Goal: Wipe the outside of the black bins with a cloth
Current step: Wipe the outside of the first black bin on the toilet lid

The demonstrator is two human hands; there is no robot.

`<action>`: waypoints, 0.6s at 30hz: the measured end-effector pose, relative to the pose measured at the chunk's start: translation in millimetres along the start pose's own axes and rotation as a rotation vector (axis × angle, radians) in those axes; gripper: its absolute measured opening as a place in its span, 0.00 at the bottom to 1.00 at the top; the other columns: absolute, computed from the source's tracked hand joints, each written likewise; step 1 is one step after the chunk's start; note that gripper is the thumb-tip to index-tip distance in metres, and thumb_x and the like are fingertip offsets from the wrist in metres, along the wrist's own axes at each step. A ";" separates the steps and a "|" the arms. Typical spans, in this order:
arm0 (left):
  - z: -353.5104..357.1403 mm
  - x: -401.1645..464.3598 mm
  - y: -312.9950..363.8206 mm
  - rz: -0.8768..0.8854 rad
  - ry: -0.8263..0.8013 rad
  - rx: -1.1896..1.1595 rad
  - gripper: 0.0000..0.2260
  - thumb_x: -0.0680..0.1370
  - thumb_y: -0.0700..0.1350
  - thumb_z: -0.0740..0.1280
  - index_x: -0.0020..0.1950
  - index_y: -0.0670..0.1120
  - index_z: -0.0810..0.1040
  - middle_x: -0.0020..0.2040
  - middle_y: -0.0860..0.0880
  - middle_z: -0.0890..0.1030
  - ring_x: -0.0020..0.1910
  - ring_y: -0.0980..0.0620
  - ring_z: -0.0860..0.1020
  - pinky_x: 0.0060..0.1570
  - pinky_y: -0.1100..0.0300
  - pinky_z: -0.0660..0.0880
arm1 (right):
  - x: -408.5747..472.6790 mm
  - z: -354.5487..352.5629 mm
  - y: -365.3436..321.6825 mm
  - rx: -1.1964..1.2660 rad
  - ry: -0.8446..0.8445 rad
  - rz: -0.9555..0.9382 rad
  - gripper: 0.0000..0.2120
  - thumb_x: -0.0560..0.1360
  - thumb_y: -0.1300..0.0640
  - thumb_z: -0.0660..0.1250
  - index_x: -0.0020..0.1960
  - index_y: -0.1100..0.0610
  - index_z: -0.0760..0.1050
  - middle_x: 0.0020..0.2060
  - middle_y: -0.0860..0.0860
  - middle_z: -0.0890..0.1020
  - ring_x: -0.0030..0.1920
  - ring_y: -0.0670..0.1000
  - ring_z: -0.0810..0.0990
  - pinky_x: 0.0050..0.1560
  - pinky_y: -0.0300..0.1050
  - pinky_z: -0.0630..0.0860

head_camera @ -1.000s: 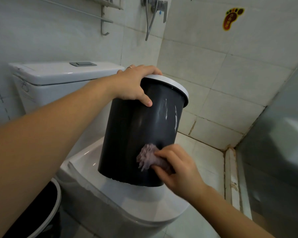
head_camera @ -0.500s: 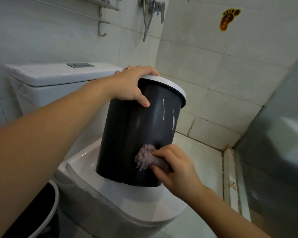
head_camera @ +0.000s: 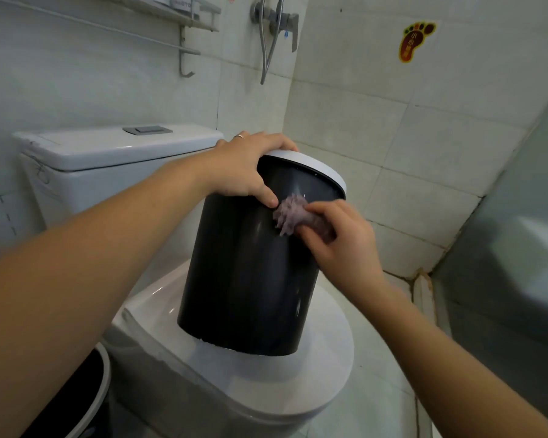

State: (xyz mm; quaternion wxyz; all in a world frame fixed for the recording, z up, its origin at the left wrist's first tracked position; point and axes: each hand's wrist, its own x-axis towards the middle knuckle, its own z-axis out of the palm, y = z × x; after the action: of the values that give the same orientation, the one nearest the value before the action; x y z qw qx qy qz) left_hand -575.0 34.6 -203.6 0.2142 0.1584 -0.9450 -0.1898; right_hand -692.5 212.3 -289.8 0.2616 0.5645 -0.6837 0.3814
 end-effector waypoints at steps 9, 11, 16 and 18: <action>0.3 -1.0 2.6 0.037 -0.017 0.041 0.35 0.65 0.50 0.80 0.67 0.64 0.67 0.58 0.59 0.69 0.61 0.52 0.64 0.67 0.46 0.63 | 14.4 -0.4 -8.8 -0.046 0.032 0.019 0.13 0.74 0.57 0.73 0.57 0.59 0.81 0.48 0.54 0.81 0.47 0.54 0.79 0.47 0.46 0.75; -0.5 -2.1 0.7 0.045 -0.019 0.038 0.35 0.65 0.50 0.80 0.65 0.66 0.67 0.58 0.59 0.69 0.60 0.53 0.63 0.68 0.46 0.62 | 6.0 -1.0 -9.5 -0.044 0.017 -0.016 0.12 0.74 0.58 0.74 0.56 0.59 0.81 0.46 0.53 0.81 0.45 0.53 0.79 0.45 0.45 0.75; -2.0 -3.8 1.6 0.051 -0.036 0.058 0.36 0.64 0.50 0.80 0.66 0.65 0.67 0.59 0.61 0.70 0.62 0.52 0.64 0.69 0.43 0.60 | 21.4 -2.3 -10.3 -0.039 0.045 0.022 0.10 0.73 0.58 0.74 0.54 0.58 0.82 0.45 0.53 0.81 0.46 0.54 0.79 0.45 0.43 0.73; -3.0 -5.0 2.8 0.053 -0.040 0.066 0.37 0.64 0.49 0.81 0.67 0.64 0.67 0.60 0.61 0.70 0.63 0.53 0.64 0.69 0.43 0.60 | 32.0 -4.2 -10.2 -0.042 0.061 0.069 0.10 0.74 0.56 0.73 0.54 0.57 0.81 0.46 0.51 0.82 0.46 0.52 0.79 0.46 0.39 0.69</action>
State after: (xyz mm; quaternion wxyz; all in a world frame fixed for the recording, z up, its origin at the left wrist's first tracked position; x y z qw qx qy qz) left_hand -570.0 38.1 -201.7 0.1950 0.1366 -0.9586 -0.1560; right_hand -690.1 196.7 -259.9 0.2805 0.5231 -0.7024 0.3928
